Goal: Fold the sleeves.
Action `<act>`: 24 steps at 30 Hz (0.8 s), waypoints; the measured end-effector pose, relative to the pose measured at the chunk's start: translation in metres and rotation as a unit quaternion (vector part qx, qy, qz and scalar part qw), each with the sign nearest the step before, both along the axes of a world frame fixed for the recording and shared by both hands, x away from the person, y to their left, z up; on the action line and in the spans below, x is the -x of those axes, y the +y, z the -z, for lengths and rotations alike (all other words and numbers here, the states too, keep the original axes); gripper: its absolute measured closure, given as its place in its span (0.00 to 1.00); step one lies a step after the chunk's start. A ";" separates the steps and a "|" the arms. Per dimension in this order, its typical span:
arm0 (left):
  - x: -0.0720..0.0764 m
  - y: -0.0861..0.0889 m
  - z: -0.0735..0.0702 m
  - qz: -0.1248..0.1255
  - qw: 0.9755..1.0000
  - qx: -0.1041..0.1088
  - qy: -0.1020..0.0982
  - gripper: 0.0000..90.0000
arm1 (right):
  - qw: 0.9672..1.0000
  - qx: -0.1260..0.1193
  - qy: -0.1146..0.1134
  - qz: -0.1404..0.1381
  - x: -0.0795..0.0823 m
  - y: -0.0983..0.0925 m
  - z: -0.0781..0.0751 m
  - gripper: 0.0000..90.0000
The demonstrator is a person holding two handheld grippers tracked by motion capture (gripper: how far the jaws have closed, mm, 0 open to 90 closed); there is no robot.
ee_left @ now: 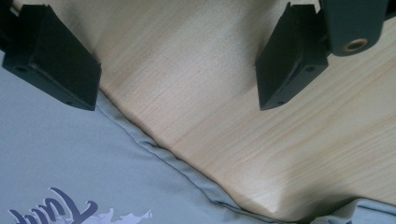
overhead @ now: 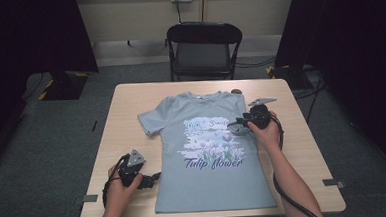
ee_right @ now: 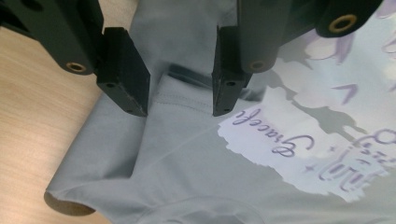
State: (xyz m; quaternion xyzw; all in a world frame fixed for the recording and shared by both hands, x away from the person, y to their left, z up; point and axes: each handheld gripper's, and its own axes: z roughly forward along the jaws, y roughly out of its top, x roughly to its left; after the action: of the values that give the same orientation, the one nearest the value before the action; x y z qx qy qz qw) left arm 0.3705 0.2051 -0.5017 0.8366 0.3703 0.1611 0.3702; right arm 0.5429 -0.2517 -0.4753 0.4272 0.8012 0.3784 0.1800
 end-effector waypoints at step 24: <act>0.000 0.000 0.000 0.000 1.000 0.001 0.000 0.15 | 1.000 0.001 0.014 -0.008 -0.009 0.003 0.006 0.98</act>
State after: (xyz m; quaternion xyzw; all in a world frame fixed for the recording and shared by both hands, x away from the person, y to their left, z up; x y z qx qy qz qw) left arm 0.3706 0.2050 -0.5018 0.8365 0.3704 0.1606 0.3706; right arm 0.5520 -0.2485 -0.4808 0.4259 0.8075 0.3726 0.1664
